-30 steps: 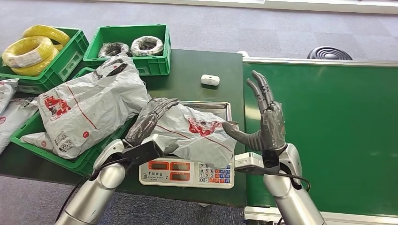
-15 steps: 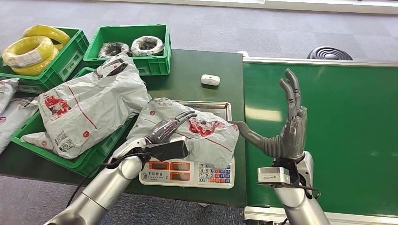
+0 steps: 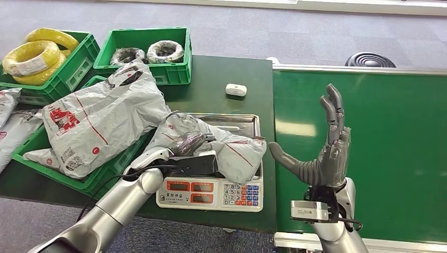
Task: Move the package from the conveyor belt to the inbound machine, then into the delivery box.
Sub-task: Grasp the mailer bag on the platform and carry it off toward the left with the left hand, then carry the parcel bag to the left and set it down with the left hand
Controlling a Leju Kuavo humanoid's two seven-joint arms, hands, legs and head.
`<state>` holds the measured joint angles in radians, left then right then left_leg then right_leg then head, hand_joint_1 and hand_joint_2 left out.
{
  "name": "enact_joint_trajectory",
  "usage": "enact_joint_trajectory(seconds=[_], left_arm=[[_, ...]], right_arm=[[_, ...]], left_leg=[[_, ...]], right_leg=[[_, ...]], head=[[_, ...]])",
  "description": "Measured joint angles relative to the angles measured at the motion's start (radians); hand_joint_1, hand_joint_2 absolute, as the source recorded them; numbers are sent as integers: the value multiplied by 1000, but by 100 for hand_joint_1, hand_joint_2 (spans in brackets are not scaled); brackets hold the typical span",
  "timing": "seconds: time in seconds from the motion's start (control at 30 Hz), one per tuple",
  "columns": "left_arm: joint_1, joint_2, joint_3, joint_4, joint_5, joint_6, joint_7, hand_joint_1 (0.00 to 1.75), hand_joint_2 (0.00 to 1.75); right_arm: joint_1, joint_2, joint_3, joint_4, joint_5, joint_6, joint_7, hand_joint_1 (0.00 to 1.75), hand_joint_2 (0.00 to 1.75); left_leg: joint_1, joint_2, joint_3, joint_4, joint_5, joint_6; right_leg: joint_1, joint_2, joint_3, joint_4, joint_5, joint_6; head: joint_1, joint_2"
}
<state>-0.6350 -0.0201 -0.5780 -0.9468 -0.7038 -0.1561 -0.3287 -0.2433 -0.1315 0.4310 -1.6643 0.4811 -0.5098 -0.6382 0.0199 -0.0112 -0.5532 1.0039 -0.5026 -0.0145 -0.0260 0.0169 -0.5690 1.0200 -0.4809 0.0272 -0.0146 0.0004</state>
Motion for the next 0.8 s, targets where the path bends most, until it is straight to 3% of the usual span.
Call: enact_joint_trajectory(seconds=[0.23, 0.33, 0.4, 0.53, 0.6, 0.67, 0.77, 0.8], left_arm=[[3, 22, 79, -155, -30, 108, 27, 175, 175], [14, 26, 122, -235, 14, 190, -2, 175, 175], [21, 26, 166, -313, 59, 313, -37, 175, 175], [24, 1, 299, -505, -7, 755, -162, 175, 175], [28, -23, 375, -578, -133, 835, -186, 175, 175], [34, -31, 436, -611, -289, 773, -58, 171, 175], [34, -4, 506, -562, -438, 556, 292, 164, 175], [29, 13, 527, -517, -463, 485, 373, 163, 175]], right_arm=[[25, 24, -26, -21, 38, 30, 3, 0, 175], [36, 32, -35, -28, 45, 30, 3, 0, 175], [49, 35, -40, -32, 46, 21, 3, 0, 175], [84, 36, -44, -35, 37, -27, 6, 0, 175], [100, 36, -44, -32, 38, -54, 17, 0, 175], [122, 36, -46, -27, 52, -74, 37, 0, 175], [166, 40, -59, -13, 68, -73, 66, 0, 175], [177, 41, -64, -6, 71, -65, 74, 0, 175]], left_leg=[[0, 0, -1, 0, 0, 0], [0, 0, -1, 0, 0, 0], [0, 0, -1, 0, 0, 0], [0, 0, -2, 0, 0, 0], [0, -2, -3, 0, 0, 0], [0, -3, -2, 0, 0, 0], [0, -1, -1, -1, 0, 0], [0, -1, -1, -1, 0, -1]], right_leg=[[0, 0, 0, 0, 0, 0], [0, 0, -1, 0, 0, 0], [0, 0, -1, 0, 0, 0], [0, 0, -2, 0, 0, 0], [0, -2, -2, 0, -1, 0], [0, -3, -1, 0, -2, 0], [0, -2, -1, 0, -1, -1], [0, -2, -1, 0, 0, -1]], head=[[0, 0], [0, 0], [0, 0], [0, 0], [0, 0], [0, 0], [0, 0], [0, 0]])
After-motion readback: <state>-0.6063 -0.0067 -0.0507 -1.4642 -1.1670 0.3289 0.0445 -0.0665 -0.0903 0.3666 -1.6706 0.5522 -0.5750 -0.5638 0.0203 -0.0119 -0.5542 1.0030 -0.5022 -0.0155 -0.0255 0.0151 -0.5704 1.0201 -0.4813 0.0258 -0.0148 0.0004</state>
